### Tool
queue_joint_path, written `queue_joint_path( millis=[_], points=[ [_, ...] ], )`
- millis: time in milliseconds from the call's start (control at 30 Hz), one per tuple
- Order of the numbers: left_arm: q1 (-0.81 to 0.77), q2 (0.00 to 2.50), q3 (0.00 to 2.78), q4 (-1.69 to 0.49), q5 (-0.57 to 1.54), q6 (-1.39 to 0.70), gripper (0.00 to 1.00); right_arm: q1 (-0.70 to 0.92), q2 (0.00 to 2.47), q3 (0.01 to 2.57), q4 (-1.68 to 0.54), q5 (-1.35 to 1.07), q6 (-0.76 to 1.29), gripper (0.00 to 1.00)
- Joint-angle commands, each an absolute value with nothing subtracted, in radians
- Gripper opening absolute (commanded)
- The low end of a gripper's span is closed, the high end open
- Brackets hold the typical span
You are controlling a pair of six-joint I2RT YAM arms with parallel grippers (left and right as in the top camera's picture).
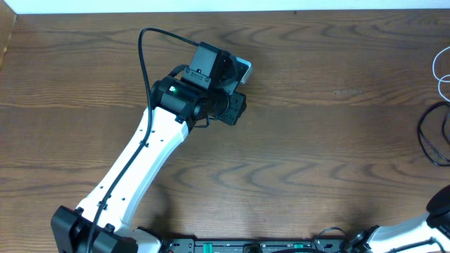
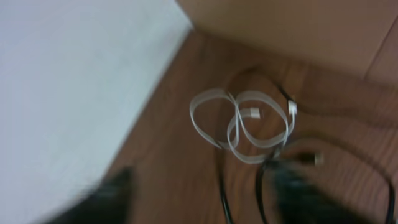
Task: Untangle cables
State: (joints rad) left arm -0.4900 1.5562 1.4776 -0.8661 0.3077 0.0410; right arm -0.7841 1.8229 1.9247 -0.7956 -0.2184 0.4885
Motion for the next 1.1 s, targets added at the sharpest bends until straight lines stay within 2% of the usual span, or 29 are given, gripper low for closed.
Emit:
queue_joint_path(
  millis=[0,100,167,200,233,500,700,833,1067],
  points=[
    [-0.49,1.565,1.474,-0.866,0.294,0.04,0.41,-0.781,1.833,1.934,-0.852,-0.342,0.47,0.99],
    [-0.49,1.565,1.474,-0.865,0.294,0.04,0.5,-0.775,1.819,1.935,-0.919,-0.483,0.418,0.99],
    [-0.49,1.565,1.474,-0.865,0.294,0.041,0.65,-0.751,1.799,1.935,-1.01,-0.578,0.356,0.99],
    [-0.49,1.565,1.474,-0.865,0.294,0.041,0.87,-0.737,1.789,1.935,-1.051,-0.604,0.321,0.99],
    [-0.49,1.565,1.474,-0.865,0.294,0.041,0.98,-0.72,1.78,1.935,-1.087,-0.616,0.289,0.99],
    [-0.49,1.565,1.474,-0.866,0.294,0.04,0.98,-0.424,1.694,1.935,-1.407,-0.576,0.003,0.99],
    [-0.49,1.565,1.474,-0.866,0.294,0.04,0.98,-0.223,1.606,1.936,-1.466,-0.395,-0.013,0.98],
    [-0.49,1.565,1.474,-0.866,0.294,0.04,0.98,-0.167,1.505,1.937,-1.475,-0.396,-0.004,0.99],
    [-0.49,1.565,1.474,-0.866,0.294,0.04,0.98,-0.159,1.341,1.937,-1.486,-0.391,0.006,0.99]
  ],
)
